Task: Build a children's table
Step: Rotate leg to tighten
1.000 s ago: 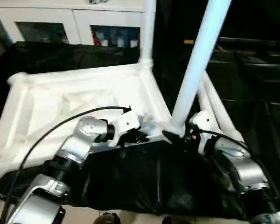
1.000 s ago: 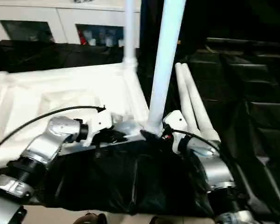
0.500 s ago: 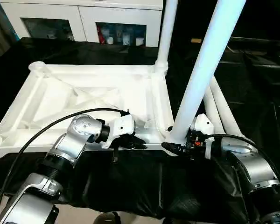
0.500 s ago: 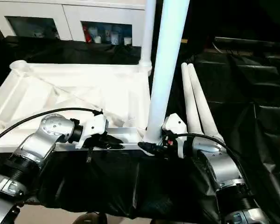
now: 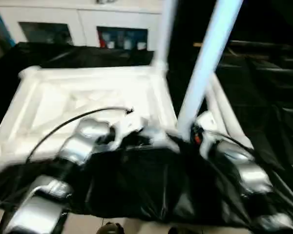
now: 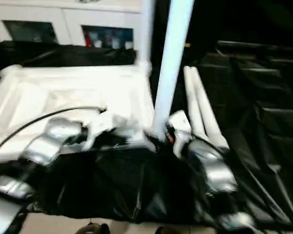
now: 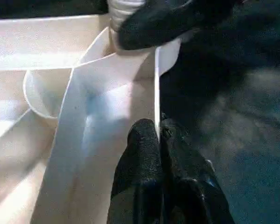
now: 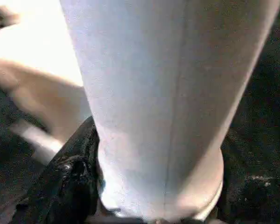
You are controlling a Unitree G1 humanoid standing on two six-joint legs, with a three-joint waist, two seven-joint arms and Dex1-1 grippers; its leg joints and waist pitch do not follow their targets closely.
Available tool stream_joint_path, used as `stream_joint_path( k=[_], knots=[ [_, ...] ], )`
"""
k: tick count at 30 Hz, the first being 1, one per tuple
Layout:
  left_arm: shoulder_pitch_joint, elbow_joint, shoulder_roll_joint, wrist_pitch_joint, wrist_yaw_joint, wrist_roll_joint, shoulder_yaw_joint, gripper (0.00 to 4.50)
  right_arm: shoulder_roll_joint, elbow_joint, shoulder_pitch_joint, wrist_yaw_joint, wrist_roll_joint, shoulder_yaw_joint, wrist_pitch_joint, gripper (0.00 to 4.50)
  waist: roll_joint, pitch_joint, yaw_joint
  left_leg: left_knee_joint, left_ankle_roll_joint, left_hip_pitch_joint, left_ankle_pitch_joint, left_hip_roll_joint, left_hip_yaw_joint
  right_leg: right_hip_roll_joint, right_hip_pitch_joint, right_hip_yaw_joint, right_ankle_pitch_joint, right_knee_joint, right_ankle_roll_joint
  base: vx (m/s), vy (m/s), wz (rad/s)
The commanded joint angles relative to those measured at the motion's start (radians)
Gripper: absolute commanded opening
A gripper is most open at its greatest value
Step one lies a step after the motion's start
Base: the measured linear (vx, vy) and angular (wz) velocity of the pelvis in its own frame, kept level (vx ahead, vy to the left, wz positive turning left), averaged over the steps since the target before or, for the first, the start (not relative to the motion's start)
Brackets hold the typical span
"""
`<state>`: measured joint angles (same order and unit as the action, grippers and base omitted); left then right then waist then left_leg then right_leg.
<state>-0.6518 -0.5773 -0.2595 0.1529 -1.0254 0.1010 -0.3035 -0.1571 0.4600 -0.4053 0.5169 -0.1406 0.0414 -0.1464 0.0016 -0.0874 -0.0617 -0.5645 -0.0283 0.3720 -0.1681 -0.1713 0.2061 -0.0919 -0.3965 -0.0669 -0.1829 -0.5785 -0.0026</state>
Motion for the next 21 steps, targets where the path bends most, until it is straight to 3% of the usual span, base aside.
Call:
stream_joint_path(
  k=[1,2,3,7,9,12,16,17,18,21],
  knots=[
    [-0.003,-0.025,0.048,0.042,0.052,0.017,-0.037,0.0,0.051,0.058,-0.009,-0.083,0.019,0.026,-0.018,2.73,0.003,0.045,0.006,0.084,-0.053,-0.028,-0.43,-0.065,-0.049,-0.076,0.016,0.046,-0.521,0.094,-0.156,0.0,0.0,0.0],
    [-0.004,-0.025,0.055,0.046,0.062,0.018,-0.037,0.0,0.06,0.066,-0.014,-0.1,0.021,0.025,-0.018,2.73,0.0,0.046,0.008,0.085,-0.049,-0.025,-0.439,-0.062,-0.051,-0.074,0.02,0.045,-0.521,0.095,-0.146,0.0,0.0,0.0],
    [-0.01,-0.025,0.079,0.062,0.098,0.024,-0.037,0.0,0.096,0.095,-0.038,-0.168,0.032,0.019,-0.02,2.73,0.01,0.049,0.008,0.085,-0.048,-0.027,-0.437,-0.063,-0.051,-0.076,0.017,0.048,-0.502,0.094,-0.148,0.0,0.0,0.0],
    [-0.011,-0.015,0.126,0.09,0.144,0.034,-0.046,0.0,0.161,0.147,-0.088,-0.265,0.054,0.011,0.022,2.73,0.003,0.048,0.013,0.084,-0.047,-0.028,-0.456,-0.06,-0.049,-0.074,0.013,0.048,-0.499,0.099,-0.149,0.0,0.0,0.0],
    [-0.01,-0.014,0.141,0.088,0.153,0.038,-0.051,0.0,0.179,0.171,-0.105,-0.292,0.065,0.002,0.05,3.29,0.003,0.05,0.012,0.082,-0.04,-0.029,-0.45,-0.06,-0.047,-0.075,0.01,0.05,-0.498,0.1,-0.147,0.0,0.0,0.0],
    [-0.006,-0.006,0.139,0.084,0.146,0.043,-0.055,0.0,0.174,0.176,-0.114,-0.273,0.063,-0.007,0.072,3.45,0.003,0.051,0.012,0.084,-0.033,-0.026,-0.433,-0.061,-0.046,-0.073,0.014,0.05,-0.468,0.098,-0.151,0.0,0.0,0.0],
    [0.007,0.009,0.099,0.055,0.098,0.027,-0.054,0.0,0.124,0.137,-0.096,-0.212,0.06,-0.001,0.08,3.86,0.003,0.058,0.008,0.082,-0.017,-0.021,-0.379,-0.063,-0.041,-0.069,0.022,0.052,-0.353,0.084,-0.18,0.0,0.0,0.0],
    [0.013,0.016,0.084,0.047,0.076,0.018,-0.051,0.0,0.1,0.124,-0.09,-0.18,0.061,0.003,0.085,3.97,0.004,0.063,0.005,0.079,-0.004,-0.018,-0.333,-0.062,-0.036,-0.067,0.026,0.053,-0.268,0.074,-0.202,0.0,0.0,0.0],
    [0.014,0.018,0.082,0.046,0.072,0.016,-0.051,0.0,0.096,0.123,-0.09,-0.175,0.062,0.004,0.087,3.97,0.004,0.063,0.005,0.079,-0.004,-0.018,-0.333,-0.062,-0.036,-0.067,0.026,0.053,-0.268,0.074,-0.202,0.0,0.0,0.0],
    [0.02,0.025,0.064,0.038,0.049,0.007,-0.044,0.0,0.061,0.107,-0.084,-0.125,0.064,0.014,0.091,3.97,0.003,0.068,0.0,0.068,0.036,-0.015,-0.241,-0.061,-0.029,-0.066,0.033,0.053,-0.142,0.06,-0.244,0.018,-0.006,0.01]
  ],
)
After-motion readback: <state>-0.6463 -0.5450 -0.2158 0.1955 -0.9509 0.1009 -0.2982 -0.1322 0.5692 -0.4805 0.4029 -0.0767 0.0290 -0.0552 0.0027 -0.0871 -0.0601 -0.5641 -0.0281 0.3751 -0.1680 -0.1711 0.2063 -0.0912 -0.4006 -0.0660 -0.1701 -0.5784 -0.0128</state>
